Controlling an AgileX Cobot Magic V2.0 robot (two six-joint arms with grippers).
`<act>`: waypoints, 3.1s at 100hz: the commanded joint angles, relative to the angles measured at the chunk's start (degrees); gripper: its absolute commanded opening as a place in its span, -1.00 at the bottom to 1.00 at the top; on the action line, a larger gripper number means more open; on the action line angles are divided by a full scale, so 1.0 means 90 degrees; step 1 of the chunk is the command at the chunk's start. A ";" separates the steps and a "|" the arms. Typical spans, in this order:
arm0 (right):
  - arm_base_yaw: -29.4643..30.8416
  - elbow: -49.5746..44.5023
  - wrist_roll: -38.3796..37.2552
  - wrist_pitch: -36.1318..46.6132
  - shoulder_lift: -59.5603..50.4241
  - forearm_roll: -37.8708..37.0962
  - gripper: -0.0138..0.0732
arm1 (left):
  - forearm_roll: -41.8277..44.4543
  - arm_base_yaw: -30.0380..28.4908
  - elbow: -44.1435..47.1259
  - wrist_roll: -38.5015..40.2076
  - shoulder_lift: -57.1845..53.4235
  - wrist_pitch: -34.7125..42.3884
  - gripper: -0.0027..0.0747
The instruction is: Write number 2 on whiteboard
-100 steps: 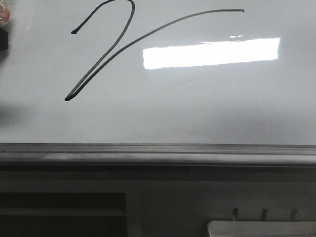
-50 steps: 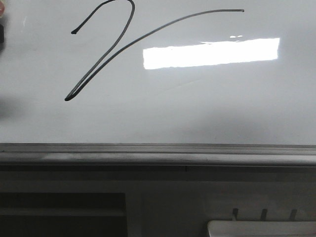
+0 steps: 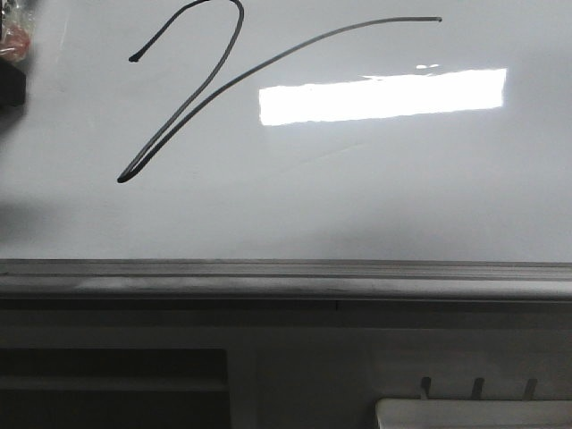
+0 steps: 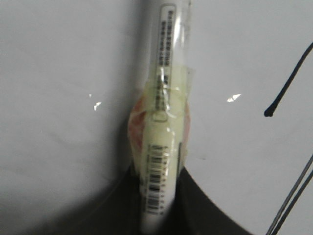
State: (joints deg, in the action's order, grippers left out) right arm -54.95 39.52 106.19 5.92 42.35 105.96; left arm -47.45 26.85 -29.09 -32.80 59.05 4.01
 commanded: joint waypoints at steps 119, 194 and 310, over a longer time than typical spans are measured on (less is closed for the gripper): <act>0.0016 0.0164 0.0019 -0.0176 -0.0002 0.0085 -0.85 | -0.0007 0.0010 -0.0151 0.0047 0.0447 0.0656 -0.12; 0.0016 -0.1111 0.0404 0.0583 -0.1558 0.0085 -0.85 | 0.1980 -0.0277 0.0007 -0.0017 -0.4107 -0.1226 -0.17; 0.0016 -0.2584 0.0404 0.1184 -0.3965 0.0085 -0.85 | 0.2401 -0.1157 0.1597 -0.0017 -0.6262 -0.1632 -0.98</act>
State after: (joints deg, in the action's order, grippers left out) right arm -54.95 14.92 109.29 17.99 6.13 106.30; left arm -26.67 16.80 -15.13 -33.12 3.59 -18.02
